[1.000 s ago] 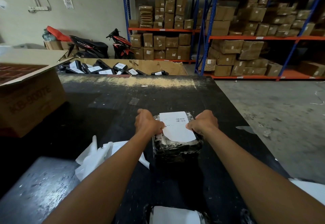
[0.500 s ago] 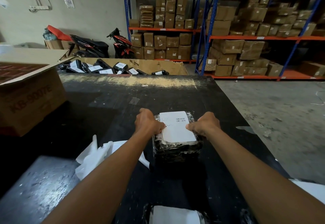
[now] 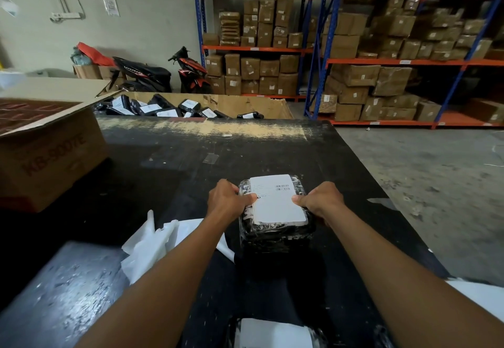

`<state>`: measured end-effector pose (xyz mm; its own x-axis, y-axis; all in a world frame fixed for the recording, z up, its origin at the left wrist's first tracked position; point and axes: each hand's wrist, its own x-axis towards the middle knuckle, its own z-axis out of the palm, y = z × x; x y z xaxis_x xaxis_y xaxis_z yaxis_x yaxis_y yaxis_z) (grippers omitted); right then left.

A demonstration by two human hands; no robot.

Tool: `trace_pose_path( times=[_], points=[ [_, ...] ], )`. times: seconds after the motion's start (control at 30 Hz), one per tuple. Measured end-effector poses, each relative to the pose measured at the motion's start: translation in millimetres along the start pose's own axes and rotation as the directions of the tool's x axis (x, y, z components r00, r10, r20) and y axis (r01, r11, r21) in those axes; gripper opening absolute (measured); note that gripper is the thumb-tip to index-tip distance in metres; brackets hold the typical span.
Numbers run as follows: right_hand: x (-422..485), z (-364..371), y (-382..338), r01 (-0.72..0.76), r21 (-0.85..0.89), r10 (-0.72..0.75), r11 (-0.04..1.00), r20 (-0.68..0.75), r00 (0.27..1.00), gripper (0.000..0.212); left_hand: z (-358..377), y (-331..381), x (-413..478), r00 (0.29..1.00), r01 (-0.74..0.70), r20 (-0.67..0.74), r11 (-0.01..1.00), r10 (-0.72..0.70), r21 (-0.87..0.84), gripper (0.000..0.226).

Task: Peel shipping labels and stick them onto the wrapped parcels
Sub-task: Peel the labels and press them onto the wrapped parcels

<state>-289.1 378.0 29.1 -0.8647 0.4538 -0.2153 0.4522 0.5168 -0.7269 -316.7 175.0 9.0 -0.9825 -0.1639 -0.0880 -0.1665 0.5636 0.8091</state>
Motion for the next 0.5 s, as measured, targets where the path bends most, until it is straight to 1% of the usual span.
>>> trace_pose_path(
  times=[0.1, 0.13, 0.2, 0.27, 0.33, 0.37, 0.4, 0.43, 0.5],
  points=[
    [-2.3, 1.2, -1.2, 0.022, -0.048, -0.022, 0.999, 0.005, 1.000, 0.056, 1.3, -0.1, -4.3, 0.999, -0.050, -0.009, 0.999, 0.050, -0.008, 0.031],
    [-3.1, 1.0, -1.2, 0.031, -0.066, -0.031, 0.997, 0.008, 0.999, 0.055, 1.1, -0.1, -5.6, 0.998, -0.070, -0.009, 0.997, 0.070, 0.012, 0.026],
    [-0.5, -0.6, -2.0, 0.050, -0.099, -0.047, 0.994, 0.028, 0.998, 0.048, -1.6, 2.2, -9.5, 0.989, -0.145, -0.006, 0.984, 0.146, 0.108, 0.019],
    [4.8, -5.4, -3.0, 0.067, -0.148, -0.054, 0.987, 0.088, 0.995, 0.037, -5.5, 2.7, -11.7, 0.959, -0.274, -0.005, 0.933, 0.283, 0.232, 0.011],
    [6.9, -11.3, -5.8, 0.130, -0.217, -0.104, 0.967, 0.126, 0.987, 0.022, -7.5, 0.5, -10.1, 0.890, -0.437, 0.016, 0.843, 0.455, 0.314, 0.019],
    [7.8, -13.1, -7.0, 0.188, -0.258, -0.165, 0.948, 0.109, 0.980, 0.016, -7.9, 0.2, -10.0, 0.846, -0.518, 0.061, 0.789, 0.530, 0.331, 0.026],
    [7.5, -14.3, -7.7, 0.264, -0.301, -0.250, 0.916, 0.086, 0.964, 0.008, -7.8, 0.0, -10.1, 0.800, -0.593, 0.141, 0.730, 0.584, 0.339, 0.032],
    [6.8, -14.2, -7.7, 0.341, -0.341, -0.337, 0.876, 0.074, 0.939, 0.009, -7.5, -0.2, -10.8, 0.748, -0.662, 0.253, 0.664, 0.614, 0.348, 0.040],
    [4.0, -12.7, -7.7, 0.469, -0.396, -0.465, 0.790, 0.113, 0.878, 0.019, -6.6, -3.1, -11.4, 0.650, -0.759, 0.464, 0.543, 0.602, 0.359, 0.052]
  ],
)
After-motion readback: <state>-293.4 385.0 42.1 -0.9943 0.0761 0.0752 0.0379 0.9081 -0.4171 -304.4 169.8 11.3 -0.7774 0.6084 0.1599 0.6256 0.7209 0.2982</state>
